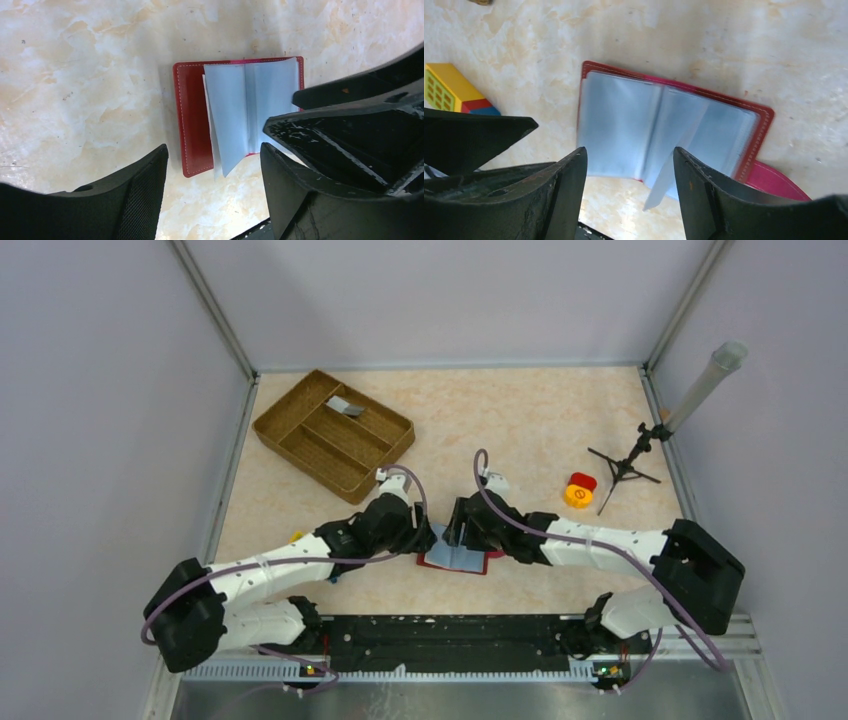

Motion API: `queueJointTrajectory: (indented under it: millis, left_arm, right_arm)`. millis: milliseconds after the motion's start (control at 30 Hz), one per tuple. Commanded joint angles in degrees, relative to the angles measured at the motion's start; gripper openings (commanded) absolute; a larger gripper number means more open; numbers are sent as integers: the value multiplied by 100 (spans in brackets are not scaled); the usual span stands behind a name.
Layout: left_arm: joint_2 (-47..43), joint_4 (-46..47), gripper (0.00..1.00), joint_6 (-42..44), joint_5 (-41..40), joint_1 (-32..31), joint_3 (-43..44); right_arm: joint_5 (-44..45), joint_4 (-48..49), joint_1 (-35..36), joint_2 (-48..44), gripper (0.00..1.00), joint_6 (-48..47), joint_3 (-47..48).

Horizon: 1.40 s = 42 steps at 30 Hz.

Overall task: Put the credit cards into the card holder
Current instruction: Open the card holder at the center of the board, then move the storage box to the center of the board.

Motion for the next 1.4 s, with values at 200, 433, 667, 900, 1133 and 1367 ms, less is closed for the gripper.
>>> queueJointTrajectory:
  millis: [200,433,667,900,1133,1367]
  left_arm:
    - [-175,-17,78,33,219,535,274]
    - [-514,-924,99,904,325,1502,1095]
    - [296,-1961,99,1489,456,2896,2591]
    - [714,-1925,99,1466,614,4609,2772]
    - [869,-1560,99,1316,415,5761,2275]
    - [1828,-1859,96,1504,555,6121,2603]
  right_arm:
    - [879,-988,67,-774,62,355,-410]
    - [962,-1369,-356,-1406,72,-558,-175]
    - [332,-1078,-1105,-1457,84,-2168,556]
    - [-480,-926,-1360,-91,84,-3510,2207]
    - [-1253,-804,-1397,1453,79,-3855,3780]
    - [-1768,-706,-1397,2375,74,-3816,4658]
